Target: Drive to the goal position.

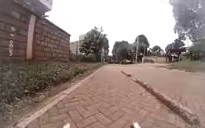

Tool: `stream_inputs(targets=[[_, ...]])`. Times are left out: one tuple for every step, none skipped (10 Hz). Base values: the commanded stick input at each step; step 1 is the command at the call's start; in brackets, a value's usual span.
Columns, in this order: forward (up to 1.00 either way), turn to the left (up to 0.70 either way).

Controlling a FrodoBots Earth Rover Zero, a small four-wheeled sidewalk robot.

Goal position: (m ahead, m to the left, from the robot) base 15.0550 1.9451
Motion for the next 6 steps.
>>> stream_inputs(targets=[[0.50,0.00],[0.50,0.00],[0.50,0.00],[0.50,0.00],[0.50,0.00],[0.50,0.00]])
